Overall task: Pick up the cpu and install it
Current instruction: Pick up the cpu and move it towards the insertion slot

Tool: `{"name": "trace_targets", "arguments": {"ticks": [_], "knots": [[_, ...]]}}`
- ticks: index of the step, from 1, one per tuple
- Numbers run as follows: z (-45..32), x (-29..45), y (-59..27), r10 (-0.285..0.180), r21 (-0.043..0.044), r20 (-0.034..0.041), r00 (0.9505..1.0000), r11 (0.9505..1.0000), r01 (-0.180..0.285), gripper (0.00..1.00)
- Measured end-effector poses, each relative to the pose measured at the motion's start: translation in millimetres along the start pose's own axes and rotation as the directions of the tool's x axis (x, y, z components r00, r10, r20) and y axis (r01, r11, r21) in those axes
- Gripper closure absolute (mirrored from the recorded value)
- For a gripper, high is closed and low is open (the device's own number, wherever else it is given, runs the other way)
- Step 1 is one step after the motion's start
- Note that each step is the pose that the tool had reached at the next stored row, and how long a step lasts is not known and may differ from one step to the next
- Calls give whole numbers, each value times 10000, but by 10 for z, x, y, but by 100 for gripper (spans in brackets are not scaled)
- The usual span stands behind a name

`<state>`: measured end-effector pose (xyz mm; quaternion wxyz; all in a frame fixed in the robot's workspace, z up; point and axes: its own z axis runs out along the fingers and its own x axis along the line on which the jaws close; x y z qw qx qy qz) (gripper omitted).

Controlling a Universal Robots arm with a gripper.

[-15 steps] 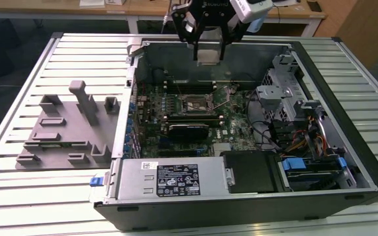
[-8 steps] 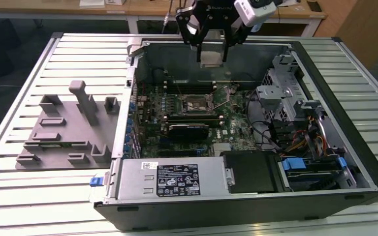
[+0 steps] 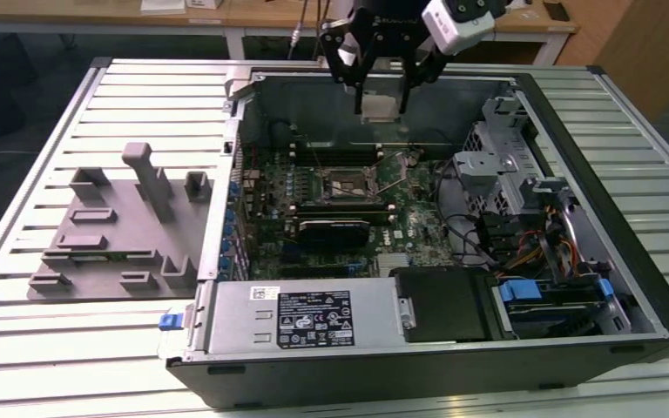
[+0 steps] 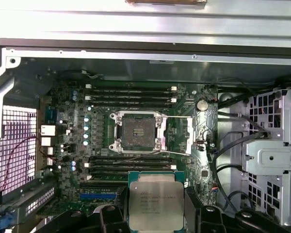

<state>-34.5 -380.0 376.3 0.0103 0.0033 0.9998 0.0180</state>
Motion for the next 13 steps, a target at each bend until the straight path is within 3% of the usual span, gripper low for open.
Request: {"name": "trace_targets", "arguments": {"ticks": [7,13], "knots": [[61,-77,18,1,1,-20,10000,10000,0,46],[159,-120,34,2,6,-44,10000,10000,-2,46]]}}
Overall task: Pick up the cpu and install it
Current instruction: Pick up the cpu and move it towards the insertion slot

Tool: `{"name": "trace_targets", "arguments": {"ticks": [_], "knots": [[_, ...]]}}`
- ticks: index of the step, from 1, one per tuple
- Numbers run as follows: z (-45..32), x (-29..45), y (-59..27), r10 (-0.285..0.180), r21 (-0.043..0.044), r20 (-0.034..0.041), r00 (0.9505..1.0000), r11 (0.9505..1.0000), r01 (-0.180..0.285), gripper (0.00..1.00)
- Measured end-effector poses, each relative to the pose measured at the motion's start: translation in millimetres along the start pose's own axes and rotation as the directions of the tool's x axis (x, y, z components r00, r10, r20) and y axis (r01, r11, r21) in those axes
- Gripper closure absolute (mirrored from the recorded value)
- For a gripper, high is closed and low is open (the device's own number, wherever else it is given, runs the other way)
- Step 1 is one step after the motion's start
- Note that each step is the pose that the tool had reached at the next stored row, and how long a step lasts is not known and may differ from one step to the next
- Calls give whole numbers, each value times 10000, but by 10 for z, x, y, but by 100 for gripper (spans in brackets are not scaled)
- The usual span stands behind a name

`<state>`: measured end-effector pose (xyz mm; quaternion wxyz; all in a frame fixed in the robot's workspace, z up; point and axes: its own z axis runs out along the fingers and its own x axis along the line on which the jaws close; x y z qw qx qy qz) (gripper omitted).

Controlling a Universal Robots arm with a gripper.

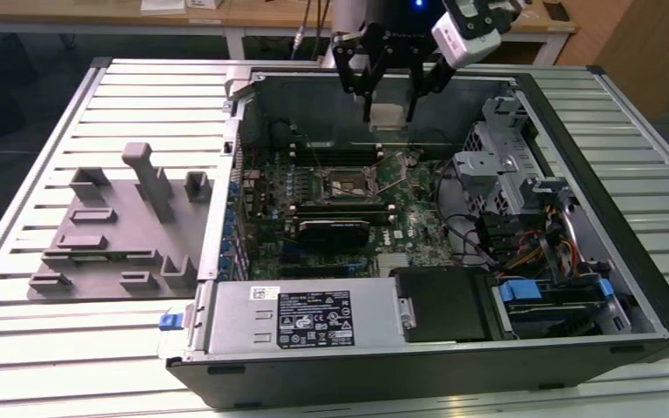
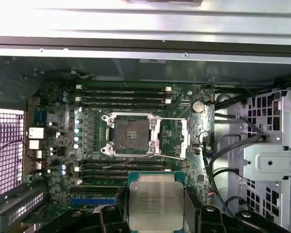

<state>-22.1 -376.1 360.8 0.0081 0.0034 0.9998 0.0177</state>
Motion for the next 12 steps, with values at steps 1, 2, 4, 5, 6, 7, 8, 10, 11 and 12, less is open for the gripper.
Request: {"name": "trace_targets", "arguments": {"ticks": [1,2,4,5,6,7,8,10,11,12], "knots": [[18,0,3,0,2,-2,10000,10000,0,46],[36,0,7,0,3,-4,10000,10000,0,46],[75,1,17,0,3,-4,10000,10000,0,46],[93,1,22,0,4,-3,10000,10000,0,46],[111,1,25,-1,8,-4,10000,10000,1,46],[129,2,28,-1,9,-4,10000,10000,1,46],[147,2,30,-1,12,-4,10000,10000,1,46],[183,3,35,-1,16,-4,10000,10000,1,46],[202,3,37,-1,19,-4,10000,10000,1,46],[219,3,39,-1,21,-3,10000,10000,1,46]]}}
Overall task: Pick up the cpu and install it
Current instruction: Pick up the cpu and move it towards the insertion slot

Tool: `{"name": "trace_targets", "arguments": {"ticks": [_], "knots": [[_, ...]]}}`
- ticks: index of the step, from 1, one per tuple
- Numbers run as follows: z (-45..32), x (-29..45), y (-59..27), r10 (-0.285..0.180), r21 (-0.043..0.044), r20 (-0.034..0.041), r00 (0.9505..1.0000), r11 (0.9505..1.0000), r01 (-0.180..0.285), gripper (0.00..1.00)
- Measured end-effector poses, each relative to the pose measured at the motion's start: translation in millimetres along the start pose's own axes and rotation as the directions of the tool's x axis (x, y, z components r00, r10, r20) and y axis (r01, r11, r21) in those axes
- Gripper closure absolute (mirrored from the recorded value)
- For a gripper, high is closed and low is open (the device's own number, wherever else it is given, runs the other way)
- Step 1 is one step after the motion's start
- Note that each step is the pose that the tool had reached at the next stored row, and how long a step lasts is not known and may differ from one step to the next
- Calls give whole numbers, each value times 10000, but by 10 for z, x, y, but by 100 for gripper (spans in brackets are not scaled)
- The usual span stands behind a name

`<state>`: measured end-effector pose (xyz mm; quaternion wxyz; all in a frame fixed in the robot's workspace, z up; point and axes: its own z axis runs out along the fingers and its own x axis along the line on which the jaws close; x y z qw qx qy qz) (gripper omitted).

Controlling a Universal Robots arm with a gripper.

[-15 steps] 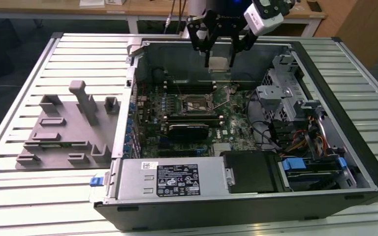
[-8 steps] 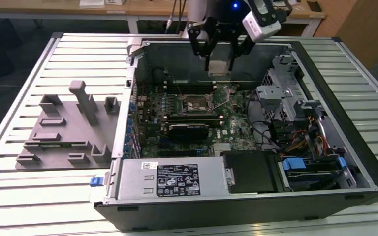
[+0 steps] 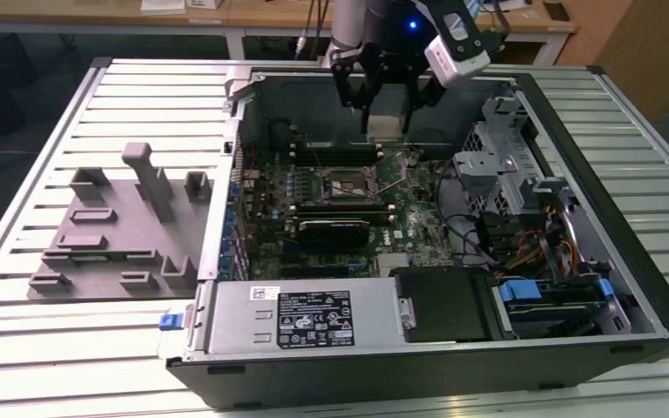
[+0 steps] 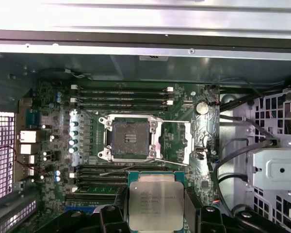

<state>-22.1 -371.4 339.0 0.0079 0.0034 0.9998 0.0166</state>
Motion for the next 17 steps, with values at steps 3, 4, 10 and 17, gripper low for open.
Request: {"name": "trace_targets", "arguments": {"ticks": [3,4,10,17], "knots": [[55,1,7,0,9,0,10000,10000,0,46],[73,1,9,0,15,0,10000,10000,0,46],[183,3,25,0,46,0,10000,10000,0,46],[312,30,60,-1,68,0,10000,10000,1,46]]}}
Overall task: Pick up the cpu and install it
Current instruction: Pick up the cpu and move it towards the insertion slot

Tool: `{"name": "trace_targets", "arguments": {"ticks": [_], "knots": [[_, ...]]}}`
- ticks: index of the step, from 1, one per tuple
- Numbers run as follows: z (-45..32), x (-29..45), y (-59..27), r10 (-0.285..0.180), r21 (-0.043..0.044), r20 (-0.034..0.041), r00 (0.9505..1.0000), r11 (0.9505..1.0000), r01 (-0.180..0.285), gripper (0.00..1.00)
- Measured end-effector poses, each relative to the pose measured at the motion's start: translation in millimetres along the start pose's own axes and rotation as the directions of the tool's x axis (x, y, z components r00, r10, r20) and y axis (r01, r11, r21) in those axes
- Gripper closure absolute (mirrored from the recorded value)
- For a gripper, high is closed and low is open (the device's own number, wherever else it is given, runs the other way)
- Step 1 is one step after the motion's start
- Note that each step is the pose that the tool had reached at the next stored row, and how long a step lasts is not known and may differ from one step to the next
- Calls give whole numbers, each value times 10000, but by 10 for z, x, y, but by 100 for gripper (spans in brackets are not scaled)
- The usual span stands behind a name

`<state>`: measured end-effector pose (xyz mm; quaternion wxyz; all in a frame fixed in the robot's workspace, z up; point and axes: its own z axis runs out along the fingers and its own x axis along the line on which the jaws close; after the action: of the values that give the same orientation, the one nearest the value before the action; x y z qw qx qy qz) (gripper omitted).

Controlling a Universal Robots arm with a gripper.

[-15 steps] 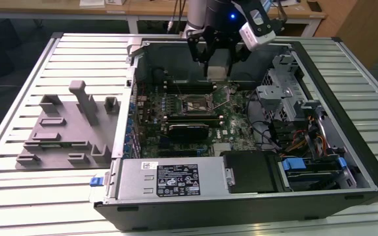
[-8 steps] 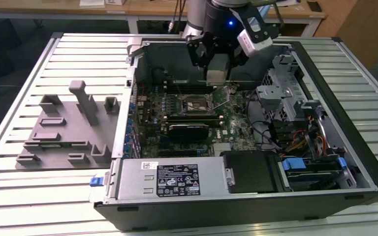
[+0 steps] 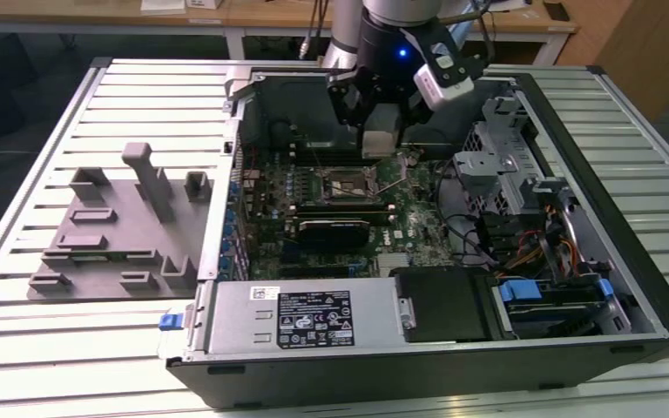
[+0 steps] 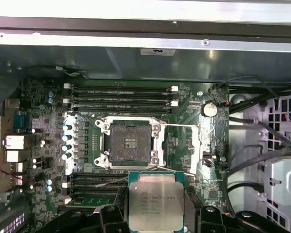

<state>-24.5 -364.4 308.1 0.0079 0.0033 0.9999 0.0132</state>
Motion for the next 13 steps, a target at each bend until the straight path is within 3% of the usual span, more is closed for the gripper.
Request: {"name": "trace_targets", "arguments": {"ticks": [13], "knots": [[224,140,84,1,32,-1,10000,10000,-1,46]]}}
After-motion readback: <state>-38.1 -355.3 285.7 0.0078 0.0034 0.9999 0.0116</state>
